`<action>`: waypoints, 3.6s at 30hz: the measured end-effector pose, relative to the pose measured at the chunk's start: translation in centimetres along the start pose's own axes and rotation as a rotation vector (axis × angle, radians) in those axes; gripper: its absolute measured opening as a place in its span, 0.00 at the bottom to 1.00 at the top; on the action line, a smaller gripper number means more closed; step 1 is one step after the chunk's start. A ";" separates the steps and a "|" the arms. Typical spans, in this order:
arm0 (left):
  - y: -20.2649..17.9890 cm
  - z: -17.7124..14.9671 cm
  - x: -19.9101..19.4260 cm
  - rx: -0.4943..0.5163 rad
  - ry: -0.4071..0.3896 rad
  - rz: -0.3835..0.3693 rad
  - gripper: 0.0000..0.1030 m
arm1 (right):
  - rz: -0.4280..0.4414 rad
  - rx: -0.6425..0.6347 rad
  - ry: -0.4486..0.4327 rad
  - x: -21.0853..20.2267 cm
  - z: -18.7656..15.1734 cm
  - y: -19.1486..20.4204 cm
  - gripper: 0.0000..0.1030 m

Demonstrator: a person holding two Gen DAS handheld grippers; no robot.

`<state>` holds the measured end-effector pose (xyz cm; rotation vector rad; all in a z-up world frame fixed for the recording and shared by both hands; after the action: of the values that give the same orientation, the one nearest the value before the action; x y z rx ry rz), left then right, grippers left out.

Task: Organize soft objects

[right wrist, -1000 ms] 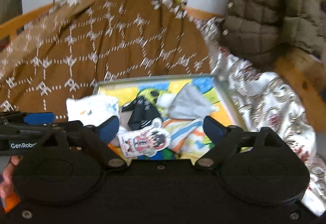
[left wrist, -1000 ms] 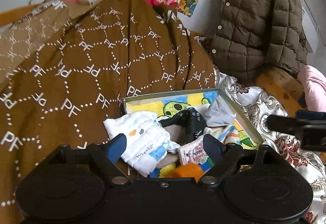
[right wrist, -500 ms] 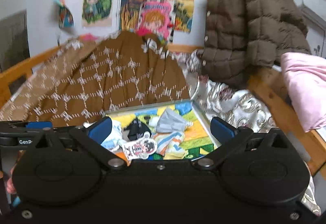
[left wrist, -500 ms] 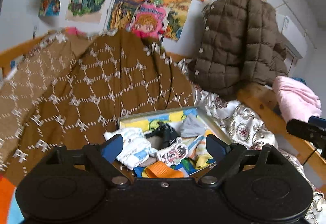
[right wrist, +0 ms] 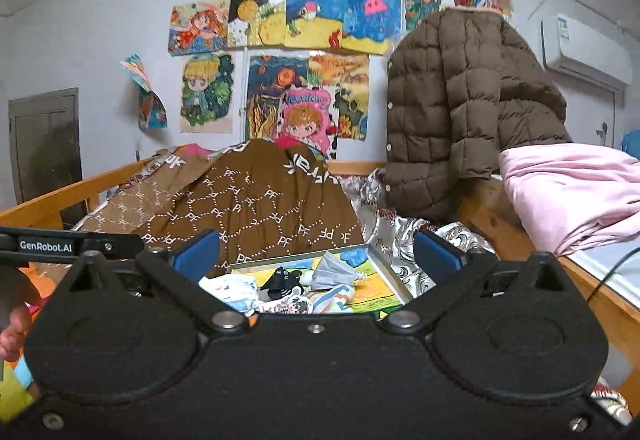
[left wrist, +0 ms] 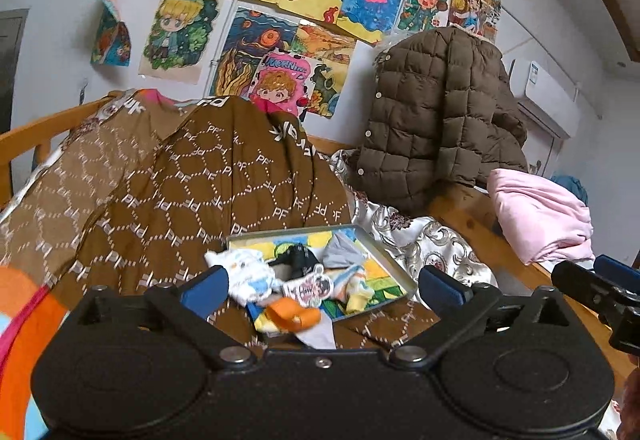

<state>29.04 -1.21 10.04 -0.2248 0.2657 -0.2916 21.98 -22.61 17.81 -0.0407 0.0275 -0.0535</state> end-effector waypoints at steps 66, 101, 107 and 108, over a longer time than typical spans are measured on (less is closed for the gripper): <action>-1.5 -13.1 -8.9 0.228 0.174 0.325 0.99 | -0.080 0.186 0.384 -11.2 -17.6 1.9 0.99; 0.6 -7.8 14.1 0.182 0.234 -0.001 0.99 | -0.094 0.144 0.280 10.1 -17.1 -3.2 0.99; 1.3 -8.5 20.9 0.019 0.375 -0.109 0.99 | -0.057 0.177 0.301 14.9 -17.9 -4.8 1.00; 1.5 -8.7 21.8 -0.013 0.394 -0.128 0.99 | -0.054 0.178 0.313 15.7 -18.1 -5.1 1.00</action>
<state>47.06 -8.17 -3.46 -0.1960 0.6442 -0.4609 36.82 -29.23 -0.50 0.1452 0.3341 -0.1161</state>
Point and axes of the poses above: each gripper's, at about its wrist camera, not at the fingertips, and x roughly the way its jaws point, y to its left, z to its top, the point moved 2 cm from there along x, roughly the way its jaws point, and after that the axes turned 5 degrees about -y, right-handed, at the moved point
